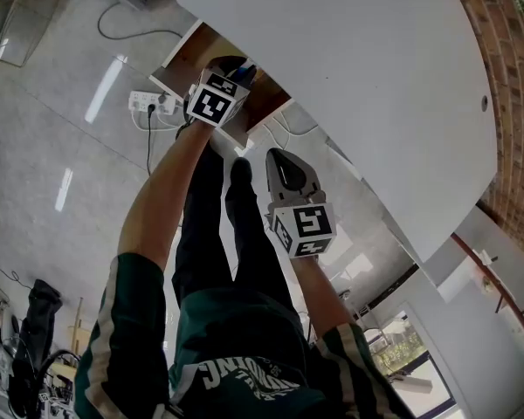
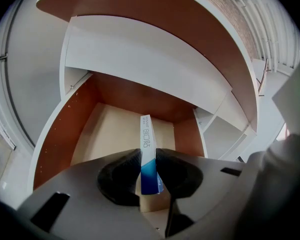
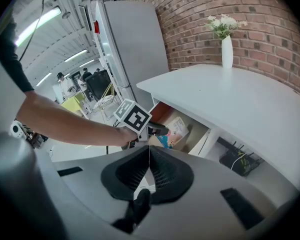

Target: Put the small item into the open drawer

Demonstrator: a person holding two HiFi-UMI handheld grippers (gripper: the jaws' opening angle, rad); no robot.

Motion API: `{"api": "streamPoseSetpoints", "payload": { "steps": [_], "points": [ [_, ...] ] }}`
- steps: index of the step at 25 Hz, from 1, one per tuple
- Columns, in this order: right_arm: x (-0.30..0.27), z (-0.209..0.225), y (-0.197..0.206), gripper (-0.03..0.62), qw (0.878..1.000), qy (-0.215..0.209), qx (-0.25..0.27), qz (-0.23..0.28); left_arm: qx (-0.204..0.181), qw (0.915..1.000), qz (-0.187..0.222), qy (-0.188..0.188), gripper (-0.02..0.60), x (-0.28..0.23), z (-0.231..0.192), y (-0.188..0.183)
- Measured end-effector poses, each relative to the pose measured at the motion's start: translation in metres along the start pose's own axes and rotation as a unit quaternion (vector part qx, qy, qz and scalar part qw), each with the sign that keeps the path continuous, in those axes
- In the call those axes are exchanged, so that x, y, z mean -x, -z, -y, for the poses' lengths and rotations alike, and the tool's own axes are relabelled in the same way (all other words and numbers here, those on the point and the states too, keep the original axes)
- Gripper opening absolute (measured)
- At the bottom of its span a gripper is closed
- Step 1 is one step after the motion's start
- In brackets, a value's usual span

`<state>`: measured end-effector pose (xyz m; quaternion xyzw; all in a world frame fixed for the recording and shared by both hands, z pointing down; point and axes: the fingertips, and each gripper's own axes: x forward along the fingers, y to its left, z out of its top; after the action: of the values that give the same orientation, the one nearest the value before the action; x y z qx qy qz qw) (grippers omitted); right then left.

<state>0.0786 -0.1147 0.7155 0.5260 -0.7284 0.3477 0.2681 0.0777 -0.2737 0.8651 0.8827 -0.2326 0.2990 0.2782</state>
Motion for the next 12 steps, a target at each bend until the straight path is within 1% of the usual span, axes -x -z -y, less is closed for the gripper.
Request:
{"api": "streamPoseSetpoints", "payload": {
  "steps": [2,5,9,12],
  "points": [
    [-0.008,0.004,0.0,0.025,1.0,0.005,0.001,-0.005,0.006,1.0,0.002,0.003,0.103,-0.004,0.002,0.0],
    [-0.02,0.01,0.001,0.025,1.0,0.009,-0.003,-0.01,0.004,1.0,0.005,0.006,0.103,-0.011,0.005,0.001],
    [-0.04,0.012,0.005,0.025,1.0,0.011,-0.008,-0.018,0.004,1.0,-0.002,0.006,0.103,-0.017,0.003,0.007],
    [-0.054,0.011,0.008,0.025,1.0,0.008,0.006,-0.026,0.007,1.0,-0.006,0.002,0.103,-0.019,0.0,0.007]
  ]
}}
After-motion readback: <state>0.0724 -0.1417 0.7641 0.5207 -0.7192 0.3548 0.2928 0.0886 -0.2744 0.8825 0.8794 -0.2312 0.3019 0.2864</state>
